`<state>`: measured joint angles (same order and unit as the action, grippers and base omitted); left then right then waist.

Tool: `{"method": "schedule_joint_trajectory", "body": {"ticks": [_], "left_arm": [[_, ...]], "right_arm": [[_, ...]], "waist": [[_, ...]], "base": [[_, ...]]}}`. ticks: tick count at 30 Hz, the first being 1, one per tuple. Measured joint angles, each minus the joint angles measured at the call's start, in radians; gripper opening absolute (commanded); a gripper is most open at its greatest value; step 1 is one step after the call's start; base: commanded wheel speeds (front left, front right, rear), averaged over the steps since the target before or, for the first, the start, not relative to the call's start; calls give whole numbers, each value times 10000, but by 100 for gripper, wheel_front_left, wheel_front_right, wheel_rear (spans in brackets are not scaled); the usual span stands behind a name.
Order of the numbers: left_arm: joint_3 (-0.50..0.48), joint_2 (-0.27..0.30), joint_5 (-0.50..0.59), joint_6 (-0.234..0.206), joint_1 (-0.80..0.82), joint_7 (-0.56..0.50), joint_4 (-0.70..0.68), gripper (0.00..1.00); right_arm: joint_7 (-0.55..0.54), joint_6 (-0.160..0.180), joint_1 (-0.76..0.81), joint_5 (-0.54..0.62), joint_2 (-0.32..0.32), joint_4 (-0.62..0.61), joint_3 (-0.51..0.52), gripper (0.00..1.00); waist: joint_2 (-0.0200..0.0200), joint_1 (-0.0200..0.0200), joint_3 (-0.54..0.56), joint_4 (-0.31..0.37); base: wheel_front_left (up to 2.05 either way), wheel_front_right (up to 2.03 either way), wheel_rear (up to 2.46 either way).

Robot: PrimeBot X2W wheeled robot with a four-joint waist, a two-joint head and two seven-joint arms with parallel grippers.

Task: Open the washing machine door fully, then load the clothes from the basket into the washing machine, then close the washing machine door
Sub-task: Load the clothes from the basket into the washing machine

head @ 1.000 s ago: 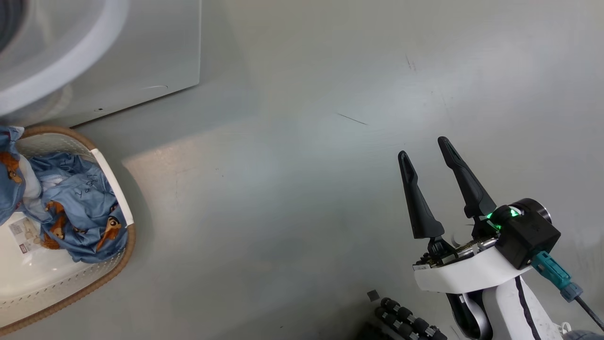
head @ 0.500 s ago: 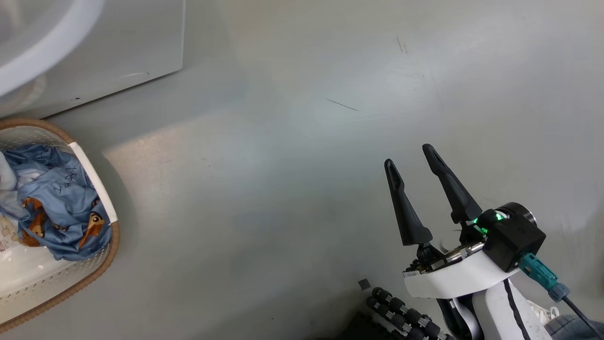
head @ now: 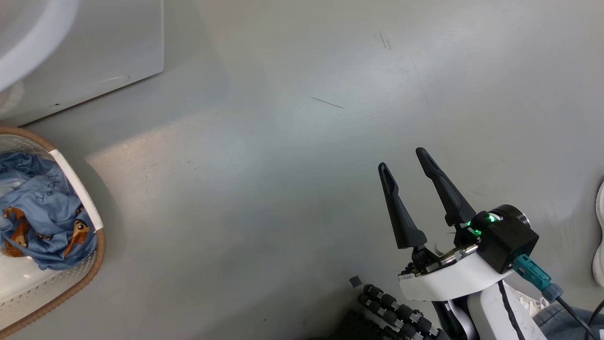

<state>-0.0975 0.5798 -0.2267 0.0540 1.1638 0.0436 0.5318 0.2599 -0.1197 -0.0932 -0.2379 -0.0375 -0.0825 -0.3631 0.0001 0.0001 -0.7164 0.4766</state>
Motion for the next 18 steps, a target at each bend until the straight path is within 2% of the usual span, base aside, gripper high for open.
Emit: {"method": "schedule_joint_trajectory", "body": {"ticks": [5, 6, 7, 9, 11, 18], "left_arm": [[121, -4, 155, 73, -130, -117, 888, 1], [173, -4, 163, 79, -130, -115, 1011, 12], [240, -21, 178, 81, -130, -104, 1127, 36], [380, -115, 222, 88, -140, -77, 1388, 49], [499, -290, 316, 82, -182, -117, 1822, 100], [631, -491, 518, -113, -322, -123, 2700, 100]], "right_arm": [[0, 82, -6, -105, 10, 0, -17, 100], [0, 88, -13, -132, 10, -6, -17, 100], [0, 92, -24, -146, 13, -13, 0, 100], [0, 182, -27, -151, 12, -17, 54, 100], [0, 184, -33, -151, 13, -8, 102, 100], [0, 226, -227, -151, 13, 125, 190, 100]], "waist": [[0, 0, 25, 29], [0, 0, 35, 31], [0, 0, 51, 27], [0, -1, 102, -7], [0, -1, 225, -71], [0, 0, 666, -244]], "base": [[0, 0, 0], [0, 0, 0], [0, 0, 0], [0, 0, 0], [0, 0, 0], [0, 0, 0]]}}
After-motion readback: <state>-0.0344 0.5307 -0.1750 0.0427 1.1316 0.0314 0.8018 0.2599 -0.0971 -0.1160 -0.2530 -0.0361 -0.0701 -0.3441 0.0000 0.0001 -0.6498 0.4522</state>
